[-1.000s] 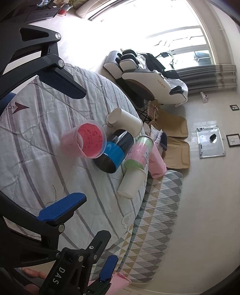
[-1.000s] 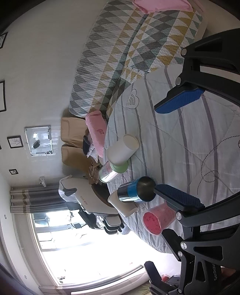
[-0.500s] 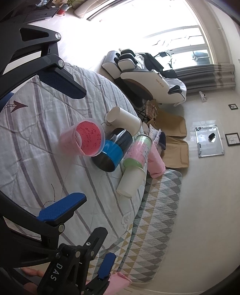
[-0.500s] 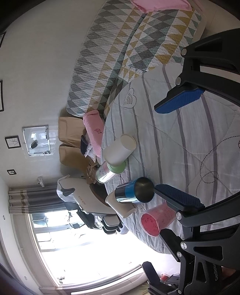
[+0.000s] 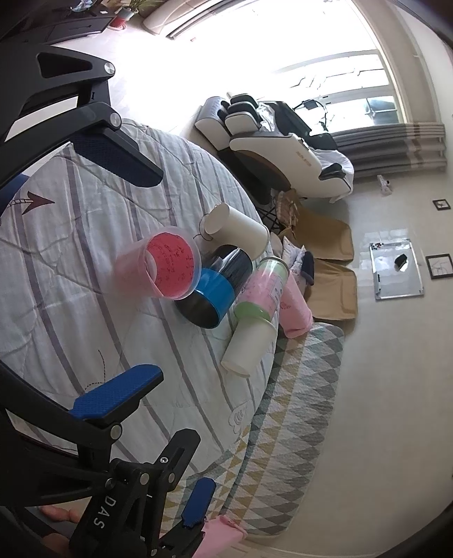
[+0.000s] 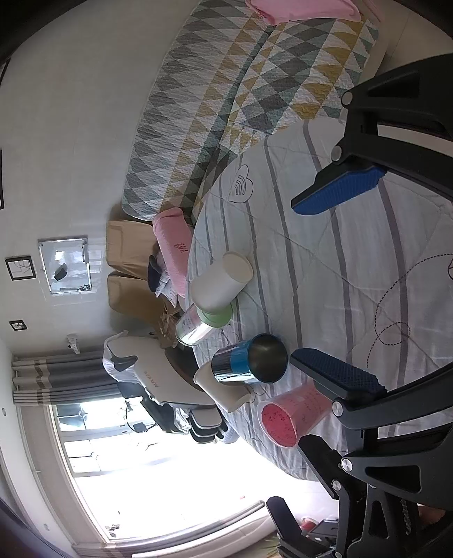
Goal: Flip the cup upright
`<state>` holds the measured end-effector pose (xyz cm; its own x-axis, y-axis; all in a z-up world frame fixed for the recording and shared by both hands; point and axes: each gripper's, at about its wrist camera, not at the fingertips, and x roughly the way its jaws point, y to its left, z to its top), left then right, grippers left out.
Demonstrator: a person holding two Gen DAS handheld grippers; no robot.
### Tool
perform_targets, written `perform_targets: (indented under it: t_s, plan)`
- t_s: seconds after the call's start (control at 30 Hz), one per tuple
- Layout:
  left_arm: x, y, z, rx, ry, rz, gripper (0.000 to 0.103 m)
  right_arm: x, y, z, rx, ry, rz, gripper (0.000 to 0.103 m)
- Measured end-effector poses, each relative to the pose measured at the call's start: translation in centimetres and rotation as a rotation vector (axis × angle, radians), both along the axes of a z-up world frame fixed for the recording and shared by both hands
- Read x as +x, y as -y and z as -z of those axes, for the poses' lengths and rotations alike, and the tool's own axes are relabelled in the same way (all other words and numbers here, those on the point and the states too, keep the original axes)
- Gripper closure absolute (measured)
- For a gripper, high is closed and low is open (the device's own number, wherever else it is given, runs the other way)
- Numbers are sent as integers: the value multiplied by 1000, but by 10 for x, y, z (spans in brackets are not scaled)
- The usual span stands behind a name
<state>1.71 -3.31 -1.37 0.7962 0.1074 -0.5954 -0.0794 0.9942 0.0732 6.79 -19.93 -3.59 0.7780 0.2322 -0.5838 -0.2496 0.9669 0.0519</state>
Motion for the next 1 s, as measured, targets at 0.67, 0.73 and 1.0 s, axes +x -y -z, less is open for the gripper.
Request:
perform_targets:
  t_s: [0.67, 0.73, 1.0]
  plan:
    - [-3, -16, 11, -26, -15, -16, 0, 7, -1, 5, -2, -26, -14, 23]
    - [-2, -14, 10, -24, -13, -11, 0, 8, -2, 5, -2, -28, -14, 23]
    - [-4, -11, 7, -9, 4, -4, 0, 13, -7, 11, -15, -53, -21, 23]
